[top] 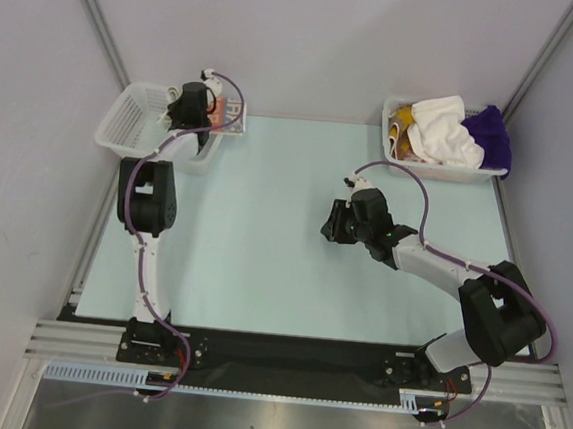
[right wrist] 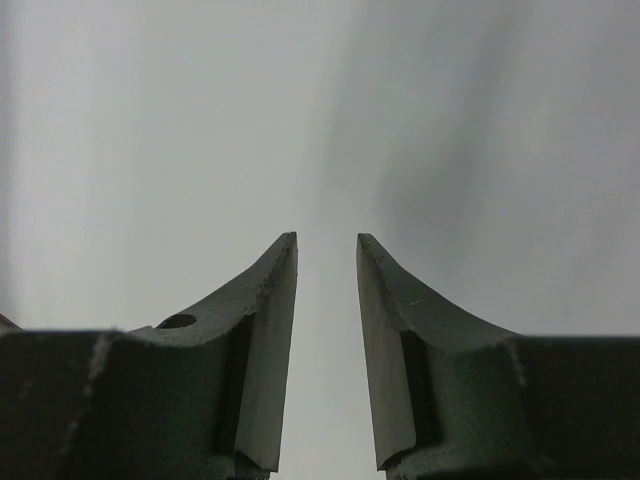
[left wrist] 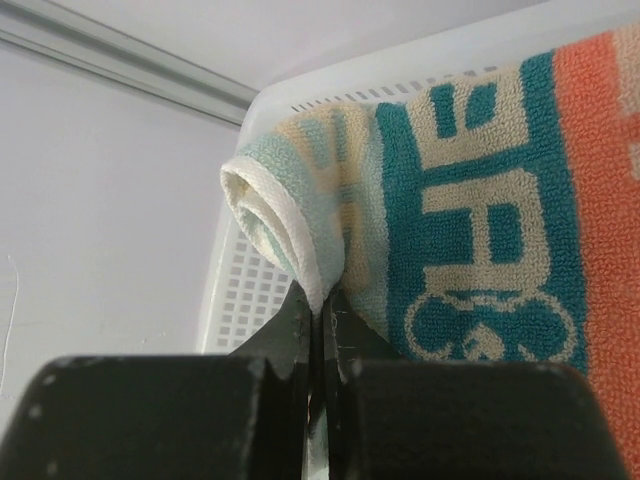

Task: Fold and stack the towels
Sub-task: Neatly place the folded towel into the bin

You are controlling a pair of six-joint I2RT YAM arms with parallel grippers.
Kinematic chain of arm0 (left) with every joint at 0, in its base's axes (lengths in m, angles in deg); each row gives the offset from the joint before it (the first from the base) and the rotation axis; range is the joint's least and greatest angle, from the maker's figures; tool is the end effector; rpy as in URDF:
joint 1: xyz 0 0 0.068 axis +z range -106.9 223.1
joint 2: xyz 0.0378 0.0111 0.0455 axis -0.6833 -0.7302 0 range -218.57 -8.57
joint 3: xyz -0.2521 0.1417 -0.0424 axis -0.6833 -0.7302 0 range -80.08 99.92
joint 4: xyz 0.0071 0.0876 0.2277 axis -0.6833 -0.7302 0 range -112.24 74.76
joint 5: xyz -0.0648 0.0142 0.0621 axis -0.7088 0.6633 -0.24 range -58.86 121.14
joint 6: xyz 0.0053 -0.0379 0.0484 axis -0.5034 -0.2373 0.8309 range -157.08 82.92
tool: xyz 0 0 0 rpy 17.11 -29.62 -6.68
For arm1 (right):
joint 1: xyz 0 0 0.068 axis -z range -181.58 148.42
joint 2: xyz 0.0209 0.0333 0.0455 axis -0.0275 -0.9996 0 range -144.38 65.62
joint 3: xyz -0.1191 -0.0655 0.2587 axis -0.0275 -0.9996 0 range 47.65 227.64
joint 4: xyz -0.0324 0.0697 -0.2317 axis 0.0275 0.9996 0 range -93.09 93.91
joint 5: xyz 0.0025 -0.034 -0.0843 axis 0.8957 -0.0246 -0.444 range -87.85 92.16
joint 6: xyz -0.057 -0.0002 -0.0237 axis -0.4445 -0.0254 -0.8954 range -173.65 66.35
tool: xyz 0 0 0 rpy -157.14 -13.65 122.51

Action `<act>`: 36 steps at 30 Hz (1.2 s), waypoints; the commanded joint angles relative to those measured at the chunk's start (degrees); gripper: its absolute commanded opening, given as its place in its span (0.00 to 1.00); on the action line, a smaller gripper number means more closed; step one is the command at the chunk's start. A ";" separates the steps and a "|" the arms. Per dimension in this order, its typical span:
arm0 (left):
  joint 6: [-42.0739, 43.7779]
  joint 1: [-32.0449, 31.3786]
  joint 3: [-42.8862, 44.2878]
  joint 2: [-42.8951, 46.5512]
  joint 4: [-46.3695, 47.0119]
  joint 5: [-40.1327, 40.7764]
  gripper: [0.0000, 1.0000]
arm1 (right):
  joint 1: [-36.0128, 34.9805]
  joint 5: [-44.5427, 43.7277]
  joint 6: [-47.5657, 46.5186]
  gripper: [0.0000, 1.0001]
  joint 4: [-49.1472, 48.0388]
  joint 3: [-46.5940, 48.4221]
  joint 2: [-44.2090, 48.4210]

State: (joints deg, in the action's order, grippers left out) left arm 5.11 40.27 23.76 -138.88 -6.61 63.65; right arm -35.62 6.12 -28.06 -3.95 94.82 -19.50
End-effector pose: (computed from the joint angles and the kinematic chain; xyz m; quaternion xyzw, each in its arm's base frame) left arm 0.5414 -0.0017 0.2483 0.1448 0.7799 0.4034 0.4561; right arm 0.2529 0.1747 0.2319 -0.0813 0.8912 0.2483 0.3709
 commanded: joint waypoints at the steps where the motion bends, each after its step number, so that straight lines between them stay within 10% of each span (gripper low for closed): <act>1: 1.49 1.51 -0.21 2.68 3.33 -0.69 0.00 | -0.32 0.43 -0.97 0.36 -1.86 1.87 -0.40; 21: 0.79 9.15 -0.12 -2.50 5.88 -7.98 0.01 | -0.50 1.39 -0.97 0.36 -2.74 2.65 -2.24; 30: -8.00 10.13 2.95 -2.77 4.65 -6.85 0.50 | -0.76 1.66 -1.06 0.36 -3.09 2.83 -3.12; 33: -10.37 10.21 4.01 -2.07 3.51 -6.76 0.85 | -0.85 1.75 -1.15 0.36 -3.18 2.92 -3.30; 36: -13.79 10.21 4.10 -0.40 3.33 -6.94 0.89 | -0.94 1.75 -1.24 0.36 -3.27 2.83 -3.38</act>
State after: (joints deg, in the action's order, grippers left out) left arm -3.06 50.63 25.50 -142.50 -3.84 57.43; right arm -36.14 7.59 -28.30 -5.11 95.37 -22.34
